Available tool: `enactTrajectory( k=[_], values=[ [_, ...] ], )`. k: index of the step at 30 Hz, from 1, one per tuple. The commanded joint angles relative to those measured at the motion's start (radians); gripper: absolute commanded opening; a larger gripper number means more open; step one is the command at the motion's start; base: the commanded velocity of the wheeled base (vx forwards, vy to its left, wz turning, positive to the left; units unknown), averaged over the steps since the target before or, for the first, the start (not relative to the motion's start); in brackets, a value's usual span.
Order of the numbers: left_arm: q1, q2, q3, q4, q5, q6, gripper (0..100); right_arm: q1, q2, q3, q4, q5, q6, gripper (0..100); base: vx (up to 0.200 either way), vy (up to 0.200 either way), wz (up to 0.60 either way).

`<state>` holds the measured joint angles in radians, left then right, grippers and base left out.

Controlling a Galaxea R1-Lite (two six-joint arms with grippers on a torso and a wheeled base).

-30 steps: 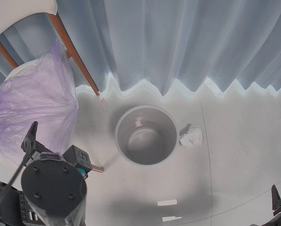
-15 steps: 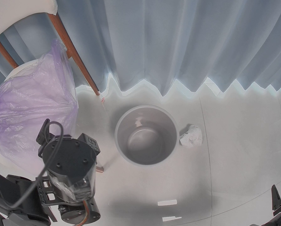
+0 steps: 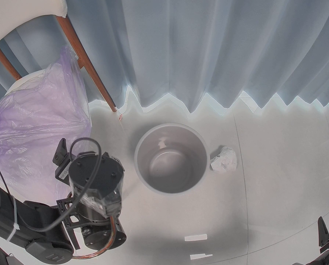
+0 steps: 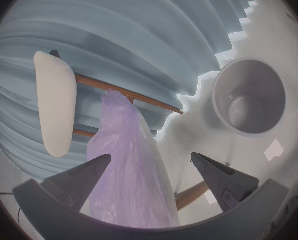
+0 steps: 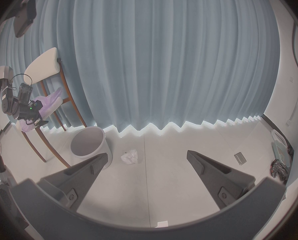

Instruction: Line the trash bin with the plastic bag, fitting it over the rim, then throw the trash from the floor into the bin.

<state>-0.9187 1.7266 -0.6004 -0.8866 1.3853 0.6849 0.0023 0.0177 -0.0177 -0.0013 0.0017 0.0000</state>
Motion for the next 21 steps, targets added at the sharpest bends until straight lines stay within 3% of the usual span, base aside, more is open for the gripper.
enactTrajectory(
  k=[1, 6, 21],
  values=[
    [0.054, 0.002, -0.039, 0.000, -0.049, 0.022, 100, -0.001, -0.018, 0.018, 0.000, 0.000, 0.000, 100, 0.000, 0.000, 0.00],
    [0.093, 0.004, -0.070, -0.002, -0.141, 0.065, 100, 0.001, -0.018, 0.018, 0.000, 0.000, 0.000, 100, 0.000, 0.000, 0.00],
    [0.113, 0.027, -0.131, -0.009, -0.144, 0.131, 100, -0.001, -0.018, 0.018, 0.000, 0.000, 0.000, 100, 0.000, 0.000, 0.00]
  ],
)
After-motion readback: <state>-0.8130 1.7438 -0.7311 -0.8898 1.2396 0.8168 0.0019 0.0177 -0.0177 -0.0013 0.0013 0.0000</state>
